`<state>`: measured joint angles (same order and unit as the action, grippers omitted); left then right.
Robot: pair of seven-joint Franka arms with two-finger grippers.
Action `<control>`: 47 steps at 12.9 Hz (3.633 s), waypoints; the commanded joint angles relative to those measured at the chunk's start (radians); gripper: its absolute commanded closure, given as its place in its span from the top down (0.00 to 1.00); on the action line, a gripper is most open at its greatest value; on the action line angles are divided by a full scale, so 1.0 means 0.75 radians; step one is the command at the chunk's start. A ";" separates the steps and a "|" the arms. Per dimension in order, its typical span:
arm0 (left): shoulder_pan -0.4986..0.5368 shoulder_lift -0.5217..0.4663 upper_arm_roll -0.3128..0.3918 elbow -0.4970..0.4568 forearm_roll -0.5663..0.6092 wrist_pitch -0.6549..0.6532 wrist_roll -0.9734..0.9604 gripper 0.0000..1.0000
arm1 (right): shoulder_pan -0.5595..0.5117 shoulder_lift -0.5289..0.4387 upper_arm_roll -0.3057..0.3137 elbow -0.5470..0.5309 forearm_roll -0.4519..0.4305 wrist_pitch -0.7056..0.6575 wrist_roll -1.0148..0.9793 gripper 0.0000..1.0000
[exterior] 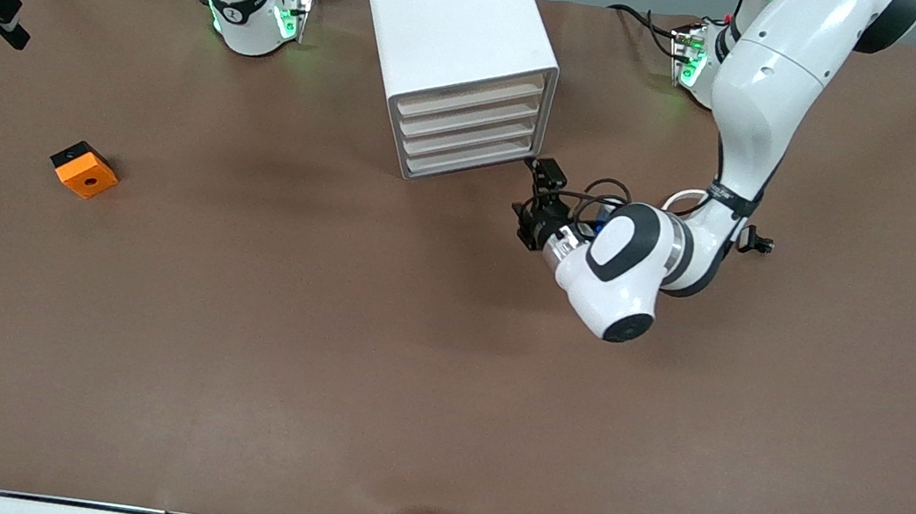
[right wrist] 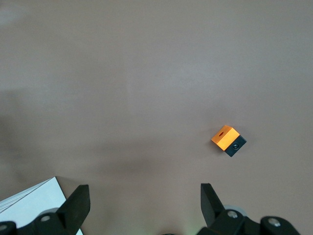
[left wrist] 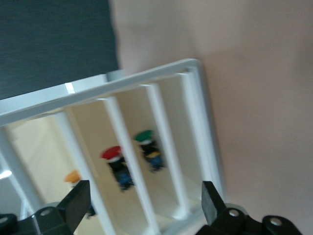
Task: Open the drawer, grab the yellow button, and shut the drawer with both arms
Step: 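Reach the left gripper to the white cabinet's drawer handle, then pull the drawer open with the left gripper while the right gripper approaches, then release the drawer with the left gripper while the right gripper reaches inside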
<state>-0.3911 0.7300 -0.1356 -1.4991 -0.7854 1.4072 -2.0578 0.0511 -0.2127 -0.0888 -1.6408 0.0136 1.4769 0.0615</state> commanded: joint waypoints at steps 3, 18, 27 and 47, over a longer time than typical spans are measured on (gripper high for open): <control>-0.112 0.021 0.009 0.033 -0.065 -0.152 -0.271 0.97 | 0.010 0.038 0.006 0.038 -0.014 0.009 -0.010 1.00; -0.288 0.027 0.023 0.031 -0.088 -0.230 -0.298 0.00 | 0.191 0.116 0.010 0.055 -0.002 0.013 0.306 1.00; -0.004 0.039 0.064 0.076 -0.072 -0.148 -0.202 0.00 | 0.758 0.201 0.010 0.067 0.037 -0.002 1.518 1.00; -0.004 -0.043 0.471 0.360 0.429 -0.125 0.778 1.00 | 1.053 0.752 0.006 0.286 0.076 0.444 2.174 1.00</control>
<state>-0.3765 0.7139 0.2160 -1.2277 -0.4986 1.3143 -1.5012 0.8417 0.3356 -0.0827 -1.4569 0.0624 1.8173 1.6840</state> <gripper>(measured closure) 0.000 0.000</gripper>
